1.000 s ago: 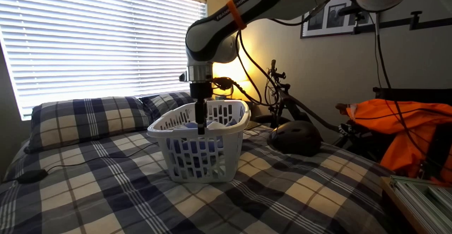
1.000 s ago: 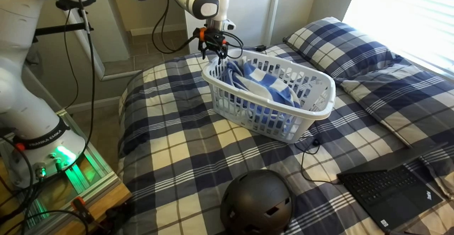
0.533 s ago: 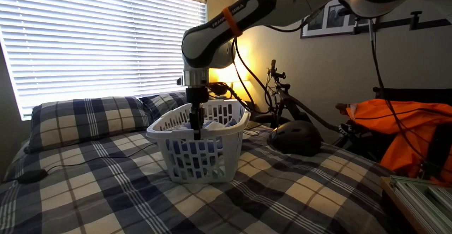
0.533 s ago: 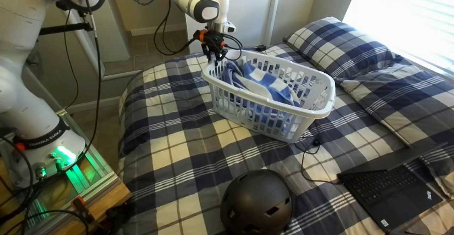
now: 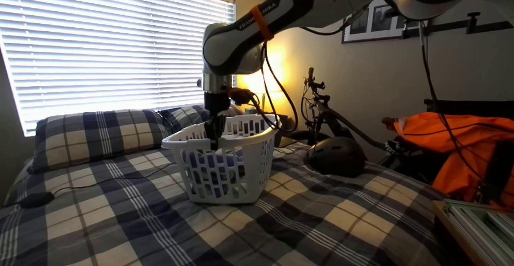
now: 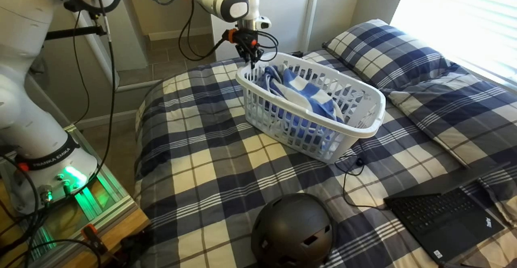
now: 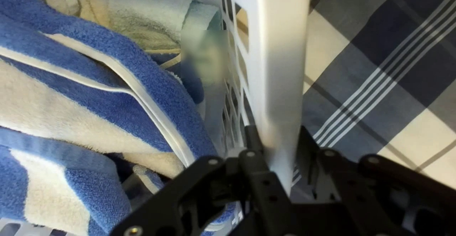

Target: Move the laundry basket to the right

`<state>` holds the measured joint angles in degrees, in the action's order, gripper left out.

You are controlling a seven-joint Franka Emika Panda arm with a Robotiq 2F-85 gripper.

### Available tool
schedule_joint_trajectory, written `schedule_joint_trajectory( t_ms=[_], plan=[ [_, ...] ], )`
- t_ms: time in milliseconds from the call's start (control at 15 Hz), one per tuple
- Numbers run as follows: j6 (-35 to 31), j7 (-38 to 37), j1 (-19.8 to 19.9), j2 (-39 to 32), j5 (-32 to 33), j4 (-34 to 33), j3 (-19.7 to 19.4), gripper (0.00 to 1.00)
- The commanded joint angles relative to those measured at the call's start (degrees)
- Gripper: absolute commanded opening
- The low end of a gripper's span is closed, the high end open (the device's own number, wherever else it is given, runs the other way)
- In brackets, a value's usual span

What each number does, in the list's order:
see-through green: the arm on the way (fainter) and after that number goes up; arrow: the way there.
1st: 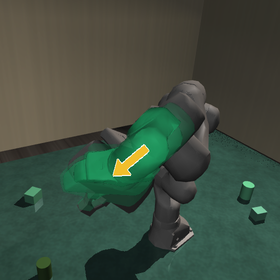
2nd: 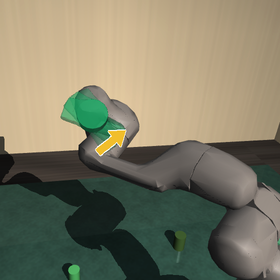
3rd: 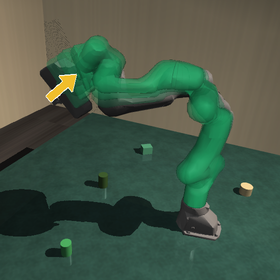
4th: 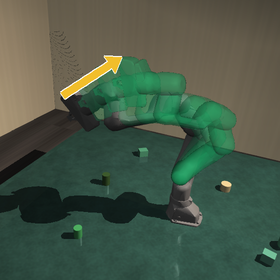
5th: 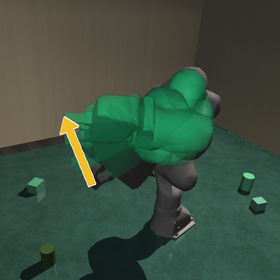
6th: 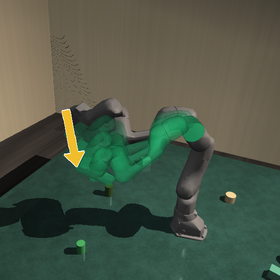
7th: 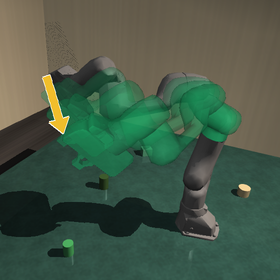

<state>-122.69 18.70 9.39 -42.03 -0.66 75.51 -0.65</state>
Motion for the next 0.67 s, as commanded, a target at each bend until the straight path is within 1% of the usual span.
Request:
schedule_joint_trajectory(
  t_ms=[0,133,333,600],
  plan=[
    [-5.0,-6.1,-0.6,-3.8,0.9,-7.3,-1.8,0.07],
    [-5.4,-9.4,-0.3,-6.2,0.3,-11.9,-2.2,0.07],
    [-3.3,-14.8,0.1,-10.0,0.0,-20.0,-3.3,0.07],
    [-0.6,-22.3,0.6,-14.5,0.9,-29.8,-6.3,0.07]
  ],
)
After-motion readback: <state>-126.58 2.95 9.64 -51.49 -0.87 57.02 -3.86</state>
